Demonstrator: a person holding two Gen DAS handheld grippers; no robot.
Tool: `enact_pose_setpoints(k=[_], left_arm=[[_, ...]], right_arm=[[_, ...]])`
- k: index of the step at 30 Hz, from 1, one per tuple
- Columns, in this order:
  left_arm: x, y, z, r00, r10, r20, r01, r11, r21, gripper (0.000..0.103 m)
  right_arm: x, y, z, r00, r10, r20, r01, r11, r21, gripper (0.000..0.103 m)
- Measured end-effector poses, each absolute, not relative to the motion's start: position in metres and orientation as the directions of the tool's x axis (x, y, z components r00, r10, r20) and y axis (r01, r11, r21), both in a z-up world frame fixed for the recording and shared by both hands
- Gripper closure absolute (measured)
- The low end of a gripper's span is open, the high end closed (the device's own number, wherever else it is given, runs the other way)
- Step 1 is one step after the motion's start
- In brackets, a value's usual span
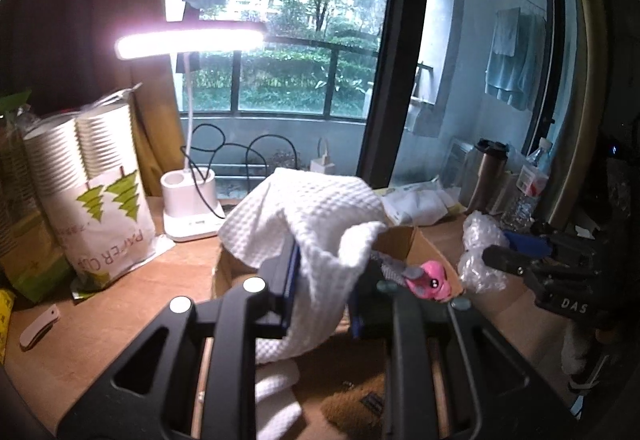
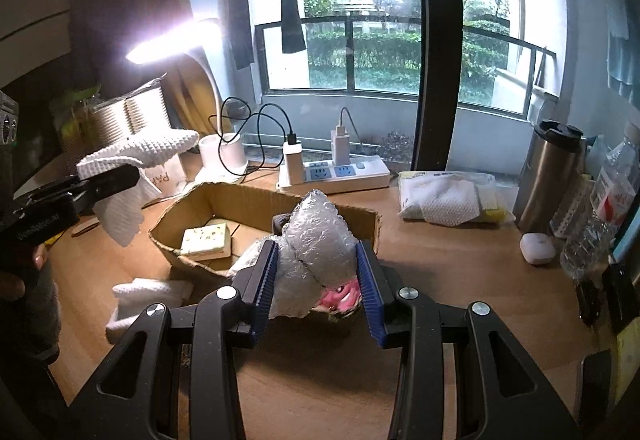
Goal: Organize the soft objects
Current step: 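Carry the towel and bubble wrap into the cardboard box and release both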
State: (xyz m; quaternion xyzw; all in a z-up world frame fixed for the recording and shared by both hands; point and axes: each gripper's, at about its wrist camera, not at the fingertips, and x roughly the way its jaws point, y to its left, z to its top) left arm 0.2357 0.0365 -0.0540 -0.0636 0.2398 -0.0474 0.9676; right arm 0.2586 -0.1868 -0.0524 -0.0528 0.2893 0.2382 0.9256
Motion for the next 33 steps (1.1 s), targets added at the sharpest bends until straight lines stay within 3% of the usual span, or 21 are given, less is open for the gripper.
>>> enact_pose_setpoints(k=[23,27,28,29,33], left_arm=[[0.307,0.006,-0.111,0.790,-0.173,-0.589,0.100,0.983,-0.155,0.079],[0.311,0.006,-0.116,0.775,-0.170,-0.609,0.091,0.983,-0.159,0.061],[0.311,0.007,-0.116,0.773,-0.172,-0.610,0.090,0.983,-0.162,0.045],[0.310,0.008,-0.116,0.774,-0.177,-0.608,0.091,0.981,-0.169,0.040],[0.304,0.014,-0.109,0.787,-0.184,-0.588,0.089,0.978,-0.187,0.038]], right_arm=[[0.289,-0.218,-0.070,0.724,0.385,-0.573,-0.415,0.906,0.085,0.061],[0.290,-0.218,-0.070,0.724,0.378,-0.577,-0.410,0.909,0.081,0.061],[0.290,-0.218,-0.070,0.725,0.377,-0.577,-0.410,0.909,0.080,0.061],[0.289,-0.217,-0.070,0.725,0.378,-0.577,-0.411,0.908,0.079,0.061],[0.288,-0.212,-0.068,0.724,0.379,-0.577,-0.417,0.906,0.071,0.061]])
